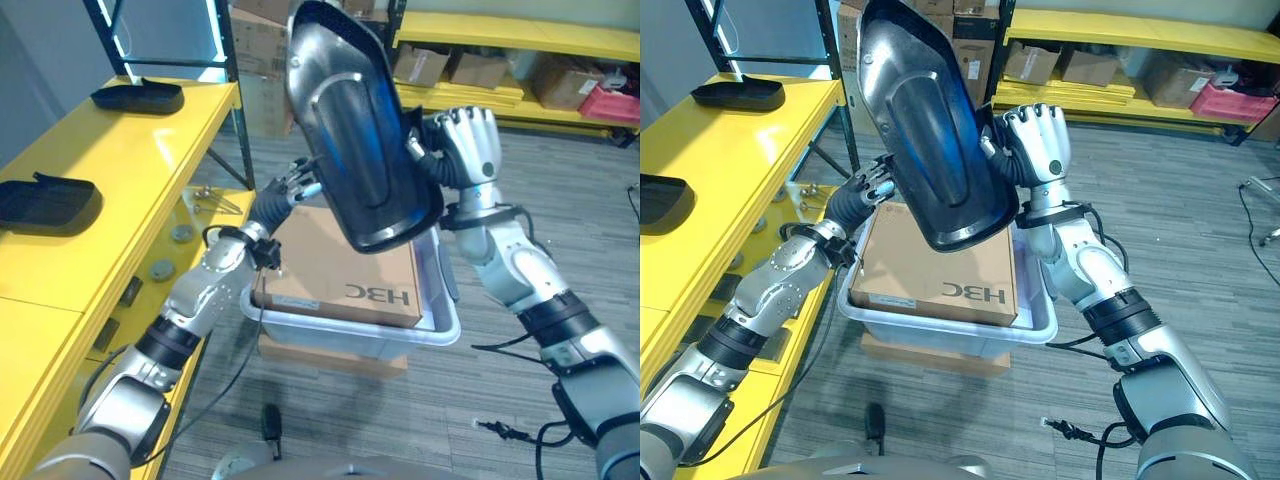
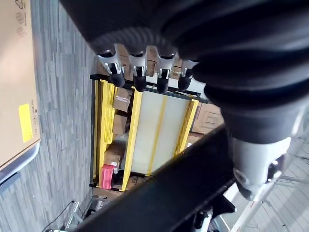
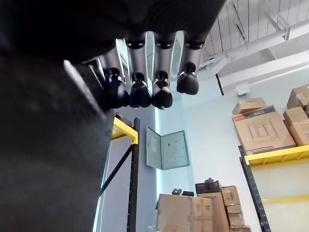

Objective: Move parts from the plastic box to the shelf.

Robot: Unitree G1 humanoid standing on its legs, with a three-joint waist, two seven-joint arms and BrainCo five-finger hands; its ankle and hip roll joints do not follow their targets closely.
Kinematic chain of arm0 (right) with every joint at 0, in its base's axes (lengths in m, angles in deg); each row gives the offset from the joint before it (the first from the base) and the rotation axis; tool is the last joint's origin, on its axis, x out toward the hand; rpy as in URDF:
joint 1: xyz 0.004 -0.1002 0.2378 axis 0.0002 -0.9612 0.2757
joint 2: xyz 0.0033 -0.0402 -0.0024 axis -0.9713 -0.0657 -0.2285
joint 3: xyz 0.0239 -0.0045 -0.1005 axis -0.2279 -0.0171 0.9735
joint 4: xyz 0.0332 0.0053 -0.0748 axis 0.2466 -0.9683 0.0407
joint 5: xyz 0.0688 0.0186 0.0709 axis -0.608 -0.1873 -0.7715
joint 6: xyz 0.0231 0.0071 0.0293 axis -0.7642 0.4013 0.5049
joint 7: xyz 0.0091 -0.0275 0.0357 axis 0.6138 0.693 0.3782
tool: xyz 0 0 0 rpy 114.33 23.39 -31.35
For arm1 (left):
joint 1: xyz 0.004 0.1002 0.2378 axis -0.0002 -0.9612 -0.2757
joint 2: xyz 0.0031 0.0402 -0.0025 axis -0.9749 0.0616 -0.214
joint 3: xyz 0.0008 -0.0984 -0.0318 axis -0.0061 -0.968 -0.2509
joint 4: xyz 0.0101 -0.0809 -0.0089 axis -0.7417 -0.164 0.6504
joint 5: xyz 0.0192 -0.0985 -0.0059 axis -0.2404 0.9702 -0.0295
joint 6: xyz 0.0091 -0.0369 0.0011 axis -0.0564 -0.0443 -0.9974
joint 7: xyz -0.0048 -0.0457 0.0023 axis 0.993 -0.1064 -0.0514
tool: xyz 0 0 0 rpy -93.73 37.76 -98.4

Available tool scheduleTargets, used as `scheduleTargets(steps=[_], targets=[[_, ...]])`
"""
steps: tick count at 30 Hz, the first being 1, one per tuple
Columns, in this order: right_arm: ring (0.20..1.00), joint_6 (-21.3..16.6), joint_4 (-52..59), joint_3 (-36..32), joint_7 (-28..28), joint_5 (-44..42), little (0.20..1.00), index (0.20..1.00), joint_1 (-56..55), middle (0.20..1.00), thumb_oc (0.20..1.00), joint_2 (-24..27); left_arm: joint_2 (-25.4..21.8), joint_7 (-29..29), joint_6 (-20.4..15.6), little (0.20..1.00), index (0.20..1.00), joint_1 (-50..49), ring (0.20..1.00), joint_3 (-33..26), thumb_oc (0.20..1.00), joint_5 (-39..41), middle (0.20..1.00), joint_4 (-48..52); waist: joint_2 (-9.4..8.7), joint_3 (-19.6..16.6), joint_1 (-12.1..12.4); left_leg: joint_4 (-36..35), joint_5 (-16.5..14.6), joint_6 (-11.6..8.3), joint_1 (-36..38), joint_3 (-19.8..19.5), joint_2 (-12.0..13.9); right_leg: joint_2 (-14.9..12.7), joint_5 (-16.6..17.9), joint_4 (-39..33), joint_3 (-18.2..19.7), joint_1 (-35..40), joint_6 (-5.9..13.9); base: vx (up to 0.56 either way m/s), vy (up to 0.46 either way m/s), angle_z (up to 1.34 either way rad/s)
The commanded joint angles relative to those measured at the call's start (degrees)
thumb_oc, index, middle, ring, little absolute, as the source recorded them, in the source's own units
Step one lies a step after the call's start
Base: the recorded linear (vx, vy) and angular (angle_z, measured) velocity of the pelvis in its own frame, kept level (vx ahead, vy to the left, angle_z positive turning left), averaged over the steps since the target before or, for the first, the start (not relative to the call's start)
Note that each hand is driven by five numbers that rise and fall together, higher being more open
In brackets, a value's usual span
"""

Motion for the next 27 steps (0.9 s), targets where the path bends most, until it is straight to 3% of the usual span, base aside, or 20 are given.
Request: scheduleTargets(steps=[1, 9, 22, 27], targets=[[0.200, 0.82, -1.12, 0.05, 5.54, 0.52, 0.200, 0.200, 6.86, 0.200, 0.200, 1.74, -0.01, -0.49, -4.34, 1.000, 1.000, 6.05, 1.000, 0.53, 1.000, -1.58, 1.000, -0.38, -1.79, -2.57, 2.22, -0.27, -12.03, -1.27, 8.31, -0.85, 2.57, -1.46, 4.53, -0.34, 0.58, -5.78, 0.73, 0.00, 0.000, 0.00], [0.200, 0.81, -1.15, 0.91, 5.32, 0.74, 0.200, 0.200, 7.48, 0.200, 0.200, 1.43, 0.35, -1.11, -4.26, 1.000, 1.000, 7.04, 1.000, 0.90, 1.000, -0.97, 1.000, -0.12, -1.69, -2.44, 2.05, -0.27, -11.95, -1.36, 8.29, -0.86, 2.58, -1.44, 4.56, -0.34, 0.75, -5.88, 0.70, 0.00, 0.000, 0.00], [0.200, -2.79, 1.05, 3.99, 2.63, 0.71, 0.200, 0.200, 9.75, 0.200, 0.200, -2.19, 0.82, 1.90, -2.53, 1.000, 1.000, 8.90, 1.000, 1.65, 1.000, -6.07, 1.000, -2.44, -1.45, -2.11, 2.21, -0.27, -11.87, -1.41, 8.24, -1.12, 2.54, -1.42, 4.45, -0.34, 0.79, -5.90, 0.60, 0.00, 0.000, 0.00], [0.200, -5.78, 2.22, 4.79, 2.36, 1.08, 0.200, 0.200, 8.98, 0.200, 0.200, -3.69, 0.17, 3.33, -2.67, 1.000, 1.000, 9.44, 1.000, 0.46, 1.000, -8.78, 1.000, -5.20, -1.43, -2.01, 2.41, -0.27, -11.81, -1.46, 8.07, -1.01, 2.56, -1.48, 4.46, -0.34, 0.69, -6.05, 0.69, 0.00, 0.000, 0.00]])
